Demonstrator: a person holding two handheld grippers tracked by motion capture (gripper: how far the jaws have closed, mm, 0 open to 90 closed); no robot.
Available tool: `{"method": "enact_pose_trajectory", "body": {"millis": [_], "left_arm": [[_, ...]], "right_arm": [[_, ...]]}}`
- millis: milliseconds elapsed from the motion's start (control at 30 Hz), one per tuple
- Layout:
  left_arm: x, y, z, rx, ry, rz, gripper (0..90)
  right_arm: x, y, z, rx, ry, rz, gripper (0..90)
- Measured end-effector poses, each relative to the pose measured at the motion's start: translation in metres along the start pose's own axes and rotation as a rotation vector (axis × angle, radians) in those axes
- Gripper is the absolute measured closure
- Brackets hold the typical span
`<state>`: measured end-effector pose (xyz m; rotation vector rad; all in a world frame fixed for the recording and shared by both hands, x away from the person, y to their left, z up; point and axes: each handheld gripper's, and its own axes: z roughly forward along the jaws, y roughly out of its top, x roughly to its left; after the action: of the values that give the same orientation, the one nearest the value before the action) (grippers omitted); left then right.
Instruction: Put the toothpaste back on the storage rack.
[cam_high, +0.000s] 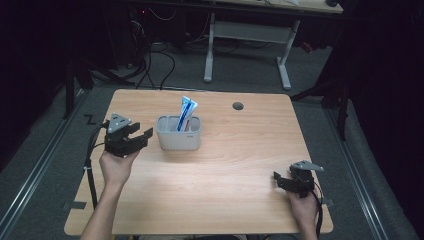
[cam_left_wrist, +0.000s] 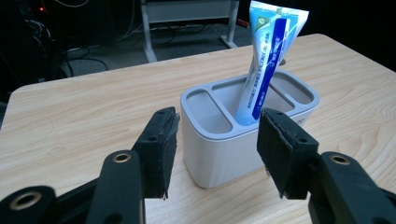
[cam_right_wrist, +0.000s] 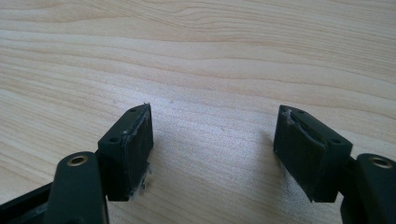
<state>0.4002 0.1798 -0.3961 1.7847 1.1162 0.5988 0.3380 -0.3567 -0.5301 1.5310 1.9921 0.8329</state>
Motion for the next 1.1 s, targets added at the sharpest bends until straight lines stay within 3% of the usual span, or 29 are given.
{"method": "enact_pose_trajectory", "body": {"millis": [200, 367, 1100], "left_arm": [[0.001, -0.004, -0.005, -0.004, 0.0, -0.007, 47.9], [0.0, -0.007, -0.009, 0.016, 0.027, 0.025, 48.6], [0.006, -0.021, -0.023, 0.023, 0.039, 0.001, 47.1]], "right_arm": [[0.0, 0.0, 0.0, 0.0, 0.0, 0.0, 28.5], [0.0, 0.0, 0.0, 0.0, 0.0, 0.0, 28.5], [0.0, 0.0, 0.0, 0.0, -0.001, 0.0, 28.5]]}}
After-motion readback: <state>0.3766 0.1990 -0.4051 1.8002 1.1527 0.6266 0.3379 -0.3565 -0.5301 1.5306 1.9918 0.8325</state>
